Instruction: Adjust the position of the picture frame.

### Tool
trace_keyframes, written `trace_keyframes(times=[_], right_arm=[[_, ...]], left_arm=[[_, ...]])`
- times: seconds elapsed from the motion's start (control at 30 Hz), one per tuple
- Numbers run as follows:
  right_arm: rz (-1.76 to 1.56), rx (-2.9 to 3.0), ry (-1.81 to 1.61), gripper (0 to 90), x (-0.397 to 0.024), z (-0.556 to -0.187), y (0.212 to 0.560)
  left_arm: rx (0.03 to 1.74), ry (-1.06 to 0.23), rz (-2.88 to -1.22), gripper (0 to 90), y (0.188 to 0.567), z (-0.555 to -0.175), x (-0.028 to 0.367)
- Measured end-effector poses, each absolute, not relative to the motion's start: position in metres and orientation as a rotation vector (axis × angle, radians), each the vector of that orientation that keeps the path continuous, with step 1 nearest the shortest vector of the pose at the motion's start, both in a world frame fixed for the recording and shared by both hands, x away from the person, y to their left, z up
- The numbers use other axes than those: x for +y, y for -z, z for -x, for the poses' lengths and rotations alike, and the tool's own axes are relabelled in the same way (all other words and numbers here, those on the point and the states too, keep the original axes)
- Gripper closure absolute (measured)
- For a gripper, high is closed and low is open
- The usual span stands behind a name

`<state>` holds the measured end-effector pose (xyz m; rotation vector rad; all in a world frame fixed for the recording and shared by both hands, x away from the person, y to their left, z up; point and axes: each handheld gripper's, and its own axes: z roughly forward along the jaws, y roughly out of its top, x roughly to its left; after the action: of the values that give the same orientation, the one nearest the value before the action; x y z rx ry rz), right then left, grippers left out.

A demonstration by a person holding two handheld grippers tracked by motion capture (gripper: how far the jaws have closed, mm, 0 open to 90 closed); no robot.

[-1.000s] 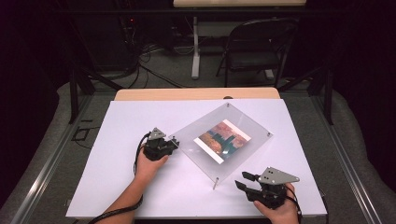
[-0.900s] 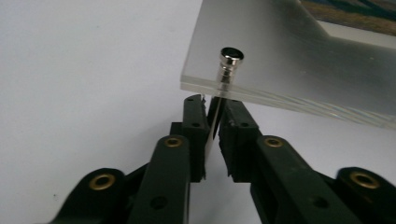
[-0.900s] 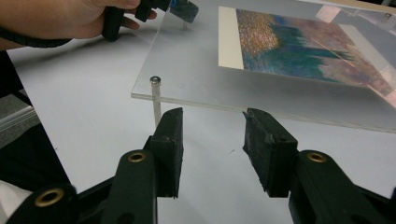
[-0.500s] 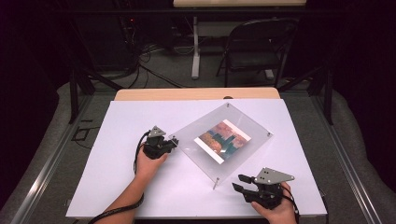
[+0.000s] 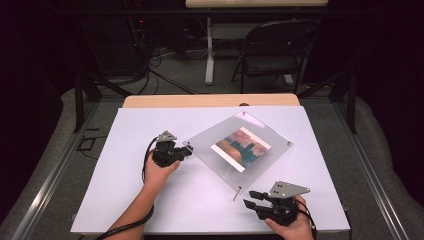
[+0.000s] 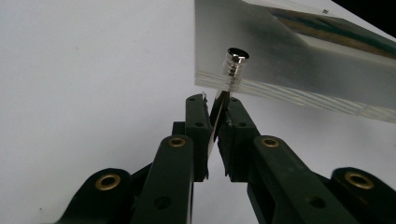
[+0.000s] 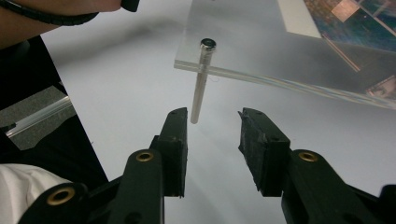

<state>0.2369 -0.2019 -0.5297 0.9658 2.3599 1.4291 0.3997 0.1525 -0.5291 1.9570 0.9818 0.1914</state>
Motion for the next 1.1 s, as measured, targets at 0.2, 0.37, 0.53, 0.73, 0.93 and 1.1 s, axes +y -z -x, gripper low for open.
trace_keyframes(times=[0.2, 0.37, 0.53, 0.73, 0.93, 1.1], right_arm=[[-0.962, 2.364, -1.427, 62.9, -0.194, -0.238, 0.531], [-0.957, 2.358, -1.437, 66.6, -0.185, -0.239, 0.532], [-0.961, 2.329, -1.413, 77.1, -0.177, -0.242, 0.533], [-1.071, 2.362, -1.515, 85.4, -0.187, -0.249, 0.536], [-1.078, 2.356, -1.499, 85.5, -0.191, -0.246, 0.532], [-1.113, 2.333, -1.495, 85.6, -0.195, -0.248, 0.531]], left_arm=[[0.962, -0.166, -1.958, 82.9, 0.52, -0.397, 0.15], [0.958, -0.159, -1.958, 82.9, 0.519, -0.394, 0.149], [0.951, -0.159, -1.963, 82.9, 0.519, -0.393, 0.149], [0.921, -0.159, -1.976, 83.3, 0.517, -0.388, 0.149], [0.901, -0.159, -1.983, 83.8, 0.514, -0.38, 0.151], [0.892, -0.169, -1.994, 84.6, 0.512, -0.372, 0.155]])
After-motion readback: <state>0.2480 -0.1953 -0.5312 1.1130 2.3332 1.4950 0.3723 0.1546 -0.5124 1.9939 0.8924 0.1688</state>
